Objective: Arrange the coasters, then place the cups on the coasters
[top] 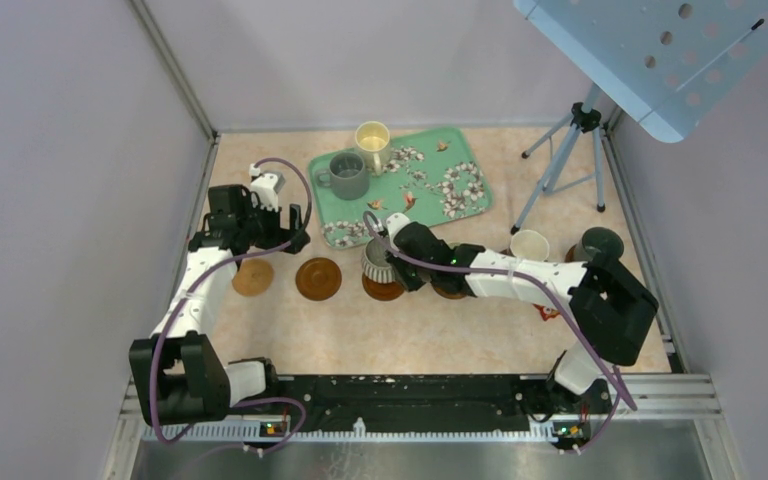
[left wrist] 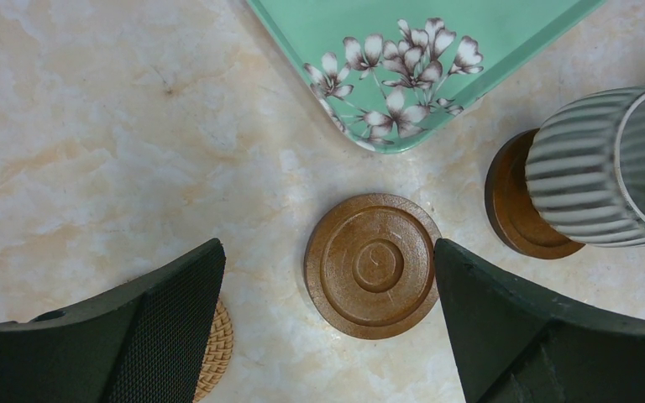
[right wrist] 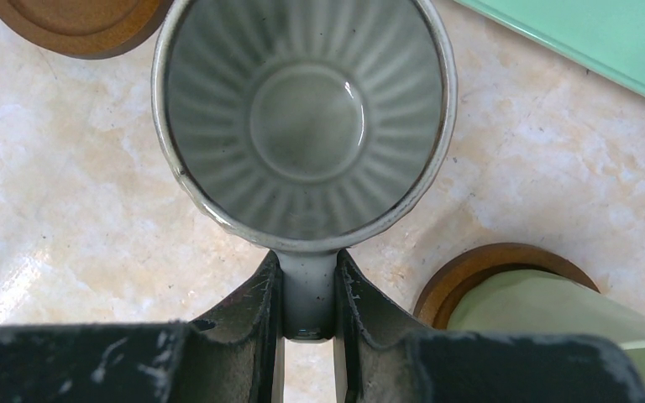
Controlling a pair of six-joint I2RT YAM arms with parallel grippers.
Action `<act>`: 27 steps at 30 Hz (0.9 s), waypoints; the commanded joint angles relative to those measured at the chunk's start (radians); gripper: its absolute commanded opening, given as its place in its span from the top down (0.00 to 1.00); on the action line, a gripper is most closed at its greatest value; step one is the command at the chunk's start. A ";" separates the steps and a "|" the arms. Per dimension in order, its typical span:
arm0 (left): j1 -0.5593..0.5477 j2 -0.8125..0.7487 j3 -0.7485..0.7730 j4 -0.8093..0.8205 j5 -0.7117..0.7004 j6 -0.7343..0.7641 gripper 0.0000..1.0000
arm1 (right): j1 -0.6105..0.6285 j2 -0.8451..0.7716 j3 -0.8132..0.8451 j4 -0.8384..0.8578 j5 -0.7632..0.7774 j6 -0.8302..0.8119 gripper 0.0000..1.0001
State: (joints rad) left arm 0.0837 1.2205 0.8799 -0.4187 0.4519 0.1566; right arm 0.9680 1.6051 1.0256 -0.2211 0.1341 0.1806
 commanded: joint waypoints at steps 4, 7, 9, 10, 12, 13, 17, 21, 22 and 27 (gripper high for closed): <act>0.007 0.012 0.028 0.026 0.004 -0.010 0.01 | 0.018 -0.015 -0.008 0.134 0.021 0.025 1.00; 0.007 0.010 0.024 0.029 0.002 -0.009 0.01 | 0.024 0.000 0.001 0.132 0.013 0.027 1.00; 0.007 0.011 0.025 0.029 0.004 -0.008 0.01 | 0.027 0.008 0.001 0.131 0.018 0.026 1.00; 0.007 0.011 0.024 0.030 0.004 -0.008 0.01 | 0.029 0.013 0.001 0.130 0.019 0.027 1.00; 0.007 0.012 0.023 0.031 0.005 -0.005 0.01 | 0.030 0.022 0.002 0.125 0.011 0.031 1.00; 0.007 0.013 0.023 0.032 0.004 -0.005 0.01 | 0.032 0.027 0.002 0.121 0.011 0.034 1.00; 0.007 0.011 0.022 0.032 0.004 -0.005 0.01 | 0.032 0.034 -0.006 0.114 0.011 0.041 1.00; 0.007 0.014 0.023 0.033 0.008 -0.004 0.01 | 0.032 0.047 -0.002 0.107 -0.014 0.036 1.00; 0.007 0.013 0.024 0.032 0.008 -0.004 0.01 | 0.033 0.050 0.002 0.098 -0.021 0.036 1.00; 0.008 0.014 0.024 0.033 0.005 -0.002 0.01 | 0.034 0.049 0.006 0.060 -0.029 0.041 0.99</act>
State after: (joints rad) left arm 0.0845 1.2335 0.8803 -0.4183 0.4522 0.1555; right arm 0.9882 1.6516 1.0023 -0.1787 0.1333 0.2035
